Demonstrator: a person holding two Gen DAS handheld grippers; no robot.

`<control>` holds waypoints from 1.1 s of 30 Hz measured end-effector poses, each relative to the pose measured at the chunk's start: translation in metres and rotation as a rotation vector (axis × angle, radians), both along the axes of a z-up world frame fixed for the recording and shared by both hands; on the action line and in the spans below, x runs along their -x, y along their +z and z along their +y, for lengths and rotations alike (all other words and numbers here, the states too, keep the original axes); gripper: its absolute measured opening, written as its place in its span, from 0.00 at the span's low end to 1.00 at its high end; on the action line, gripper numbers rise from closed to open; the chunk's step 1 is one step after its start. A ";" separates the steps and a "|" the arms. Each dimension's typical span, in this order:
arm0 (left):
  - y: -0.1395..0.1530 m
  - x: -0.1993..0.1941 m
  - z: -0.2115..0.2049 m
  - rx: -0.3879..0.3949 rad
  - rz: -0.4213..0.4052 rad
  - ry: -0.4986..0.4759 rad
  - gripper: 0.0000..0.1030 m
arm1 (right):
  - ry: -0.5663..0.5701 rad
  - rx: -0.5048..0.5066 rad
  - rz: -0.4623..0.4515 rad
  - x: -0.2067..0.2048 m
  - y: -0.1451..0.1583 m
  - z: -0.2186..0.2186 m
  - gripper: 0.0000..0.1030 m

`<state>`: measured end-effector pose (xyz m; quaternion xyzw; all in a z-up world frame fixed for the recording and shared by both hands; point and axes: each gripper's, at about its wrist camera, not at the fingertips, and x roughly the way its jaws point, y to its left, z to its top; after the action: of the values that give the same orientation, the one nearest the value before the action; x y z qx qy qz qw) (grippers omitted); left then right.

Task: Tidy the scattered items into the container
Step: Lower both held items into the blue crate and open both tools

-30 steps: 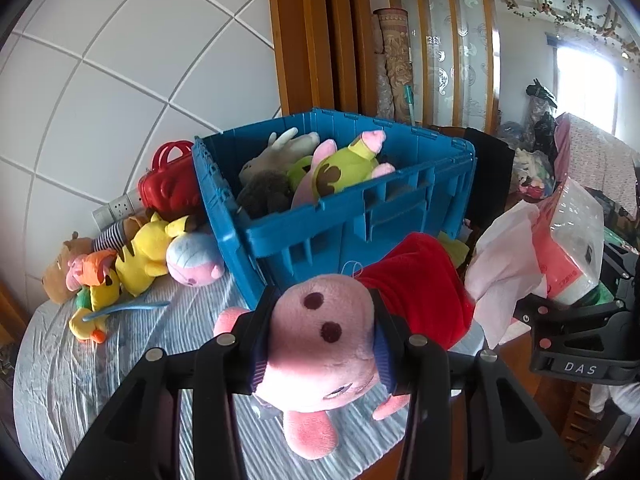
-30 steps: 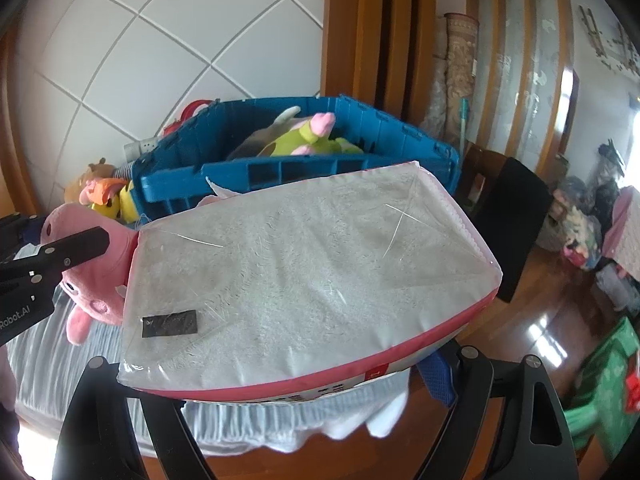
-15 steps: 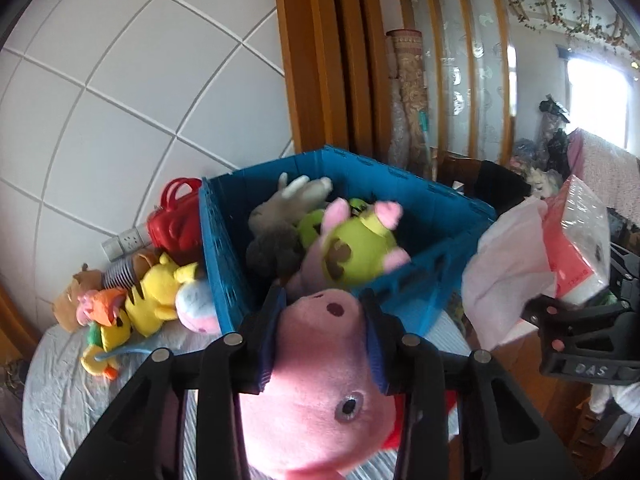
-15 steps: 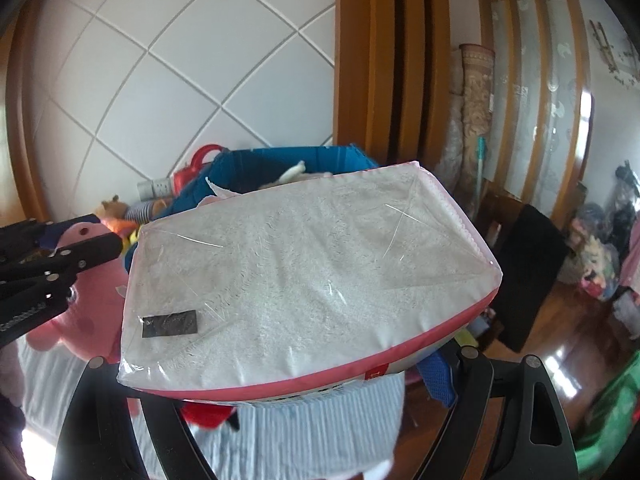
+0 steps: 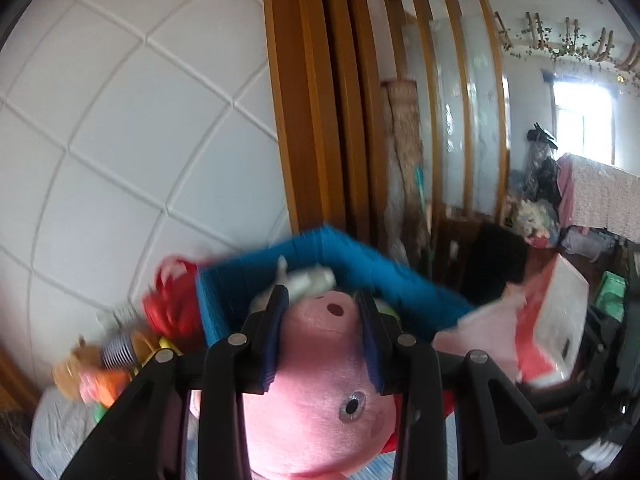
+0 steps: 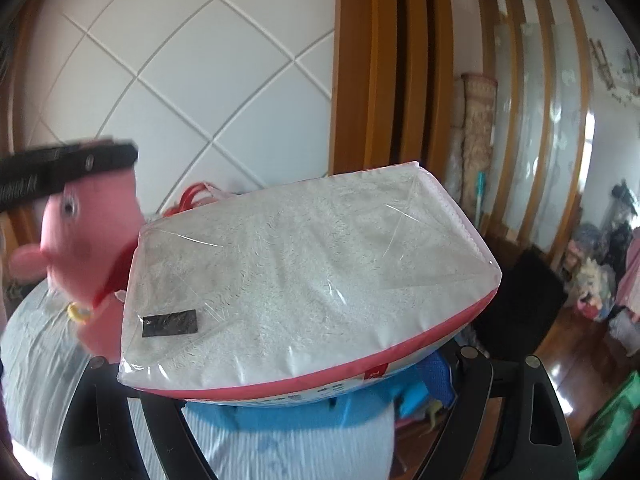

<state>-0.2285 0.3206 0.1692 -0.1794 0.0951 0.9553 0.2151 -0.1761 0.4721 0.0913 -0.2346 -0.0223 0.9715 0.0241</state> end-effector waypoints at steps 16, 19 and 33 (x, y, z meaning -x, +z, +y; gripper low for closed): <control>-0.081 0.182 0.016 0.158 -0.198 0.136 0.33 | 0.038 -0.020 -0.155 0.169 -0.013 0.010 0.84; -0.110 0.210 0.023 0.164 -0.259 0.175 0.33 | 0.087 -0.018 -0.217 0.209 -0.033 0.013 0.84; -0.172 0.307 0.020 0.103 -0.398 0.352 0.33 | 0.181 -0.022 -0.381 0.339 -0.094 0.026 0.84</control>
<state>-0.5359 0.3403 -0.0024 -0.3884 0.0669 0.9177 0.0507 -0.5153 0.4982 -0.0026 -0.4107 -0.0580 0.9076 -0.0652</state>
